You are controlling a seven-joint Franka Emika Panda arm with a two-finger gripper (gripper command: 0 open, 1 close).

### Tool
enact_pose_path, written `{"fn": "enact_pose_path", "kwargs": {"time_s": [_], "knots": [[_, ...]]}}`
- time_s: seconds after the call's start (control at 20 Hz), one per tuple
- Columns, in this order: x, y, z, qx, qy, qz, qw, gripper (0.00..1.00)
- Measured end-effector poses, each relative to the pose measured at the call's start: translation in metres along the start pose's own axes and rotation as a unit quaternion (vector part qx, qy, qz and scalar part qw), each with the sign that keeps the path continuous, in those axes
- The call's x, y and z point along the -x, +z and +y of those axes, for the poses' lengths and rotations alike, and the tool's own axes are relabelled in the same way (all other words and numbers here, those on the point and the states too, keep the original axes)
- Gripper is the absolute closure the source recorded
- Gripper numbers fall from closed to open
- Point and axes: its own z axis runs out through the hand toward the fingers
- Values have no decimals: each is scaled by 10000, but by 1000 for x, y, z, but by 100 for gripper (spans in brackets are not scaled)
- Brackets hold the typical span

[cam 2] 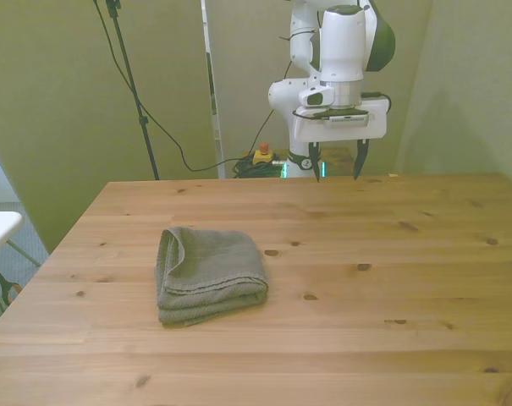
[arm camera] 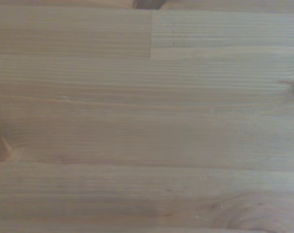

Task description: Unfold the towel

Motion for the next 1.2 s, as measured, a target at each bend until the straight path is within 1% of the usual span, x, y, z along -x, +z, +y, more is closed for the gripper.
{"fn": "enact_pose_path", "kwargs": {"time_s": [0.15, 0.2, 0.4, 0.5, 0.6, 0.7, 0.85, 0.95, 1.1, 1.2], "knots": [[-3, 1, 3, 22, -7, 0, 10000, 0], [-12, -1, 9, 8, 17, 9, 10000, 0], [-80, -16, 60, -147, 266, 1, 9995, 0], [-115, -21, 82, -160, 390, -15, 9991, 0], [-145, -24, 97, -175, 432, -1, 9989, 0], [-175, -25, 111, -304, 431, -48, 9986, 0], [-210, -23, 139, -597, 432, -404, 9965, 0], [-233, -22, 163, -637, 536, -548, 9950, 0], [-269, -21, 196, -637, 741, -564, 9936, 0], [-287, -18, 208, -672, 842, -556, 9926, 0]]}}
